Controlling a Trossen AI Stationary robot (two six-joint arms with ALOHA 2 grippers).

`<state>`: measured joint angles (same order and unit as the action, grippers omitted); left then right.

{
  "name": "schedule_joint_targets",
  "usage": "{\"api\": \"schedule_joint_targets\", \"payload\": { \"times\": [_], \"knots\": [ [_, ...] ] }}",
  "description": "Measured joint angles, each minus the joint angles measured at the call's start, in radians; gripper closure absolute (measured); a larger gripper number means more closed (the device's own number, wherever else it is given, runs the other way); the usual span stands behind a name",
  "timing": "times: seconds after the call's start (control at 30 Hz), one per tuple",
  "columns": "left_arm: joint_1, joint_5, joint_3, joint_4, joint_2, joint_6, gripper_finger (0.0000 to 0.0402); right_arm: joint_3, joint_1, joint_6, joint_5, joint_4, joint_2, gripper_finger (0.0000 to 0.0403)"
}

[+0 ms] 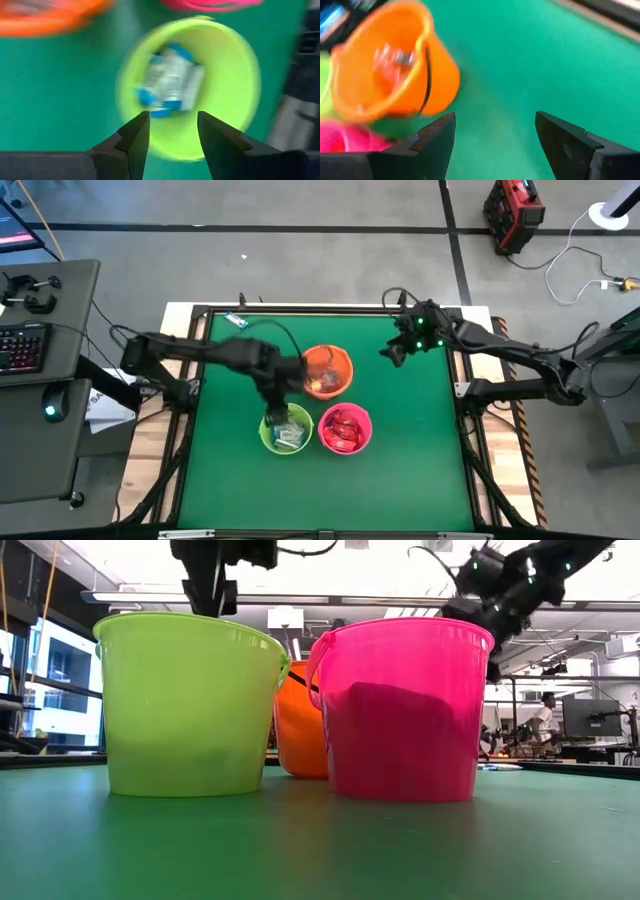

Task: Sort candy by brand, put in halloween buckets
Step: Put the white chocolate bar into the green bucket

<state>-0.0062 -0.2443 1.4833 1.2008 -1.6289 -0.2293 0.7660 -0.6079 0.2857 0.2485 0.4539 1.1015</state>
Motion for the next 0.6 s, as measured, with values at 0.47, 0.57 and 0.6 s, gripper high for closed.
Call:
{"api": "schedule_joint_targets", "payload": {
  "times": [0.47, 0.57, 0.6],
  "knots": [
    [0.535, -0.123, -0.518, -0.492, 0.347, 0.172, 0.0241, 0.372, -0.207, 0.364, -0.463, 0.354, 0.382, 0.0135],
    [0.568, -0.136, -0.525, -0.506, 0.354, 0.197, 0.0241, 0.477, -0.285, 0.312, -0.42, 0.408, 0.543, 0.0135],
    [0.572, -0.136, -0.525, -0.513, 0.354, 0.198, 0.0241, 0.514, -0.307, 0.289, -0.403, 0.43, 0.595, 0.0135]
  ]
}}
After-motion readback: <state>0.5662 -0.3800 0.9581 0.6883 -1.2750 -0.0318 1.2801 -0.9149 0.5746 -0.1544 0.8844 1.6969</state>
